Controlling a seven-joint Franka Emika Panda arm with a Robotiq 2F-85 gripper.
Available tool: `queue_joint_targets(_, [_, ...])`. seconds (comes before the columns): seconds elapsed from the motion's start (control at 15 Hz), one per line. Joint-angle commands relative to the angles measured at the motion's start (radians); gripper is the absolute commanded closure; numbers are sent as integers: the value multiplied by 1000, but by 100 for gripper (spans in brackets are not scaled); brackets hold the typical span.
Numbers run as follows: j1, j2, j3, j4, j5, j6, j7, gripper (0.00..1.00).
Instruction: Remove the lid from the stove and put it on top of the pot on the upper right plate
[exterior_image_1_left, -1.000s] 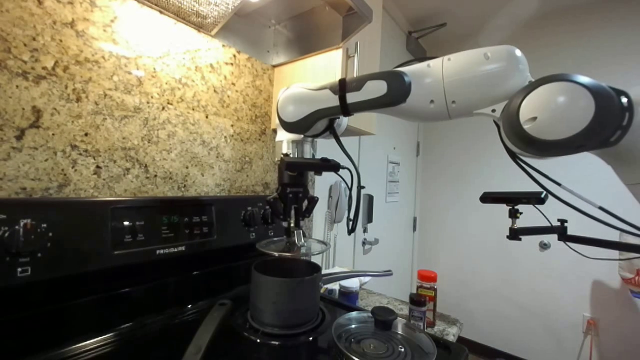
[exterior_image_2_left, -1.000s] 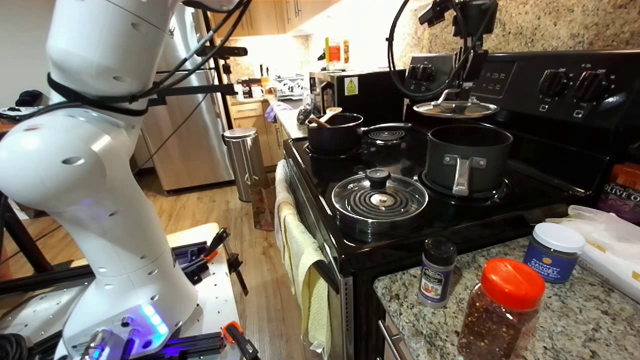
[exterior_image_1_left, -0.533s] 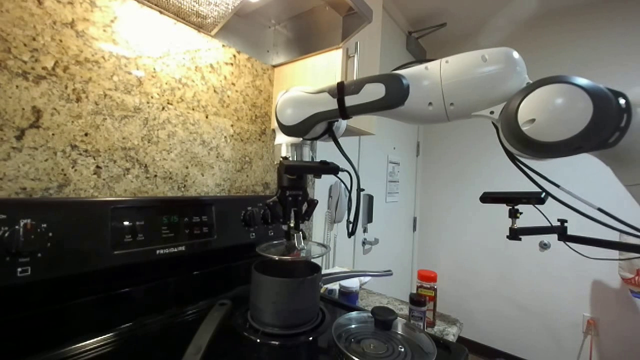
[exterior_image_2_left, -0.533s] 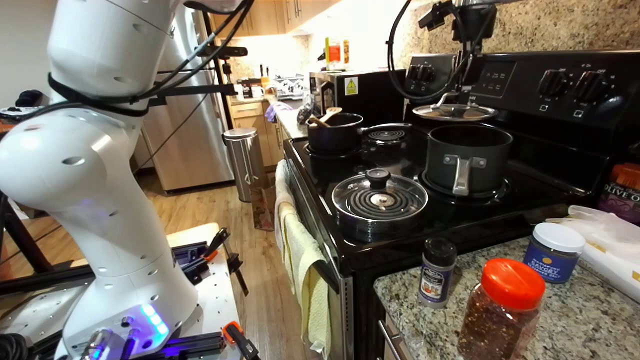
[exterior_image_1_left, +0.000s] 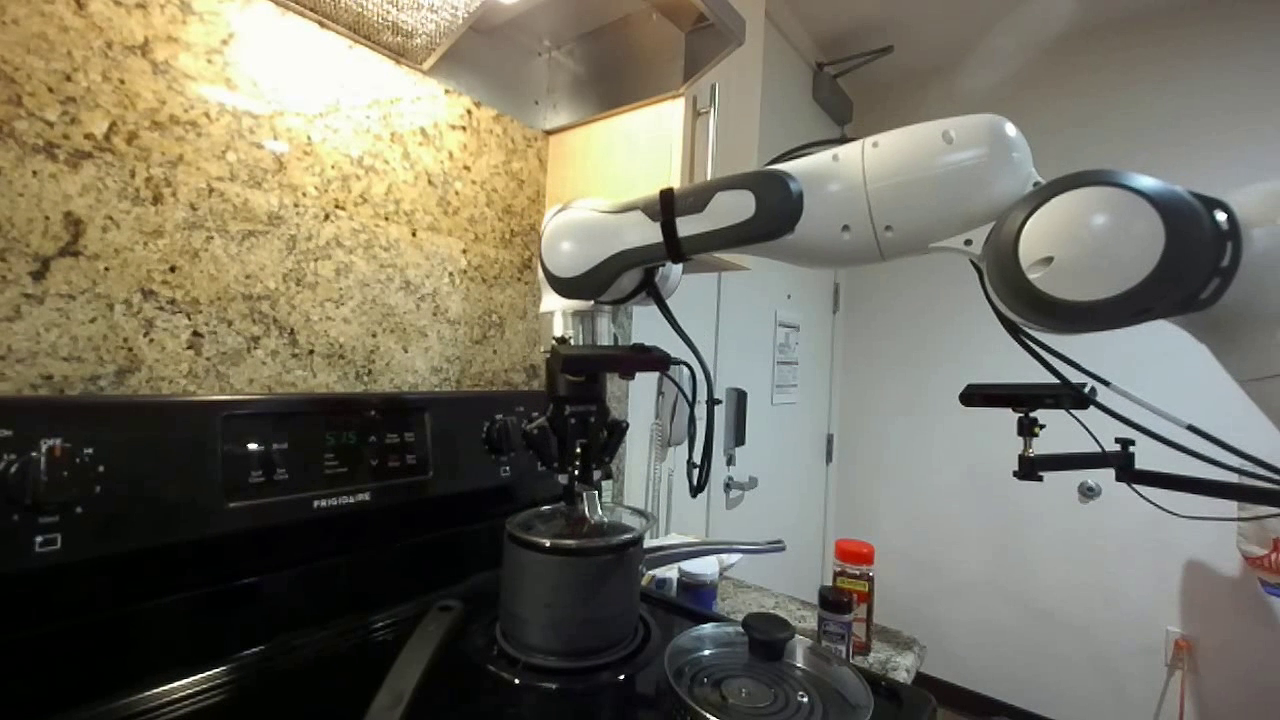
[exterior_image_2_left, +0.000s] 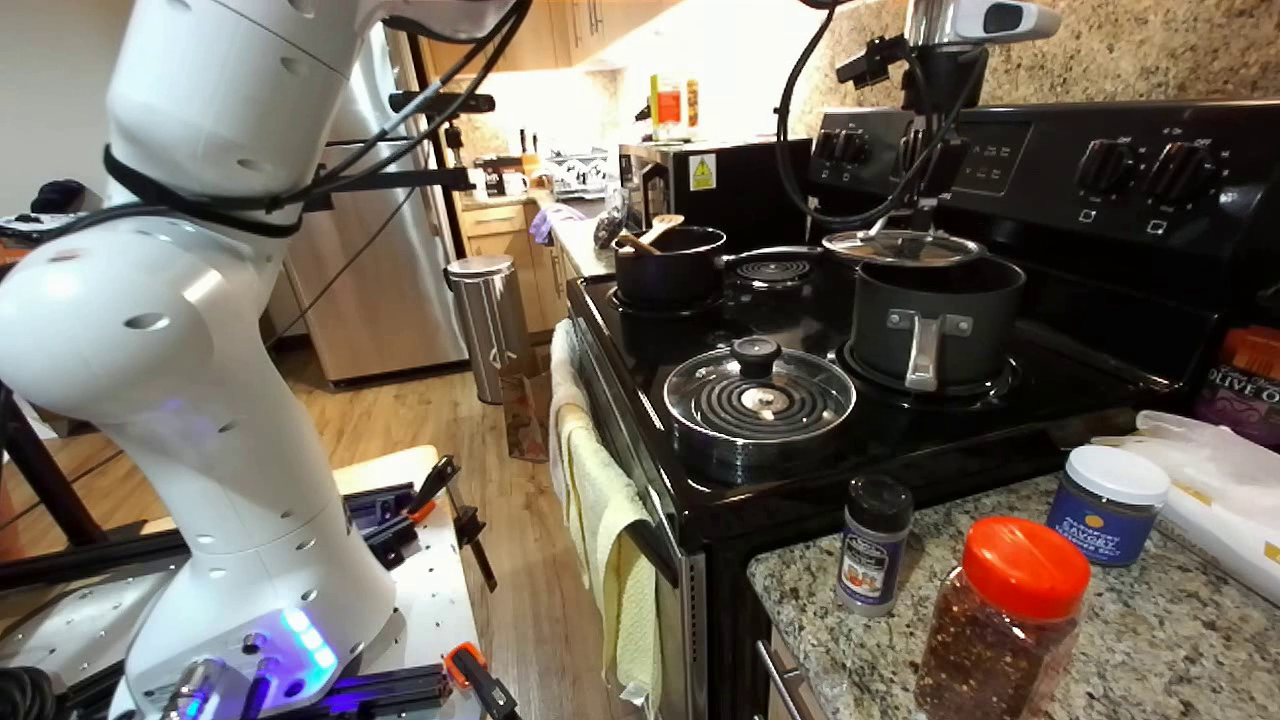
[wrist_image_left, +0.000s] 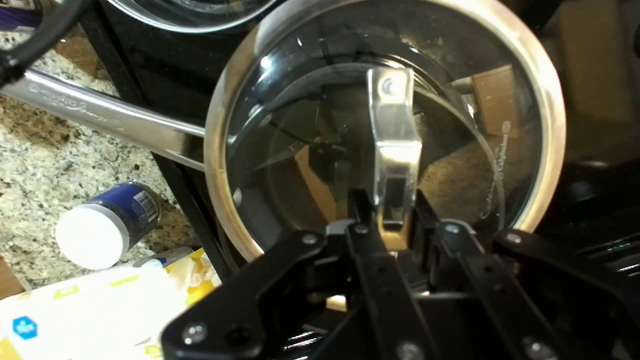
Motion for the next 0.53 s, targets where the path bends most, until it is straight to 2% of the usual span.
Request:
queue_joint_targets(0.0, [-24, 23, 14, 48, 33, 16, -41, 95])
queue_joint_targets(0.47, [-73, 67, 16, 80, 90, 31, -65, 95])
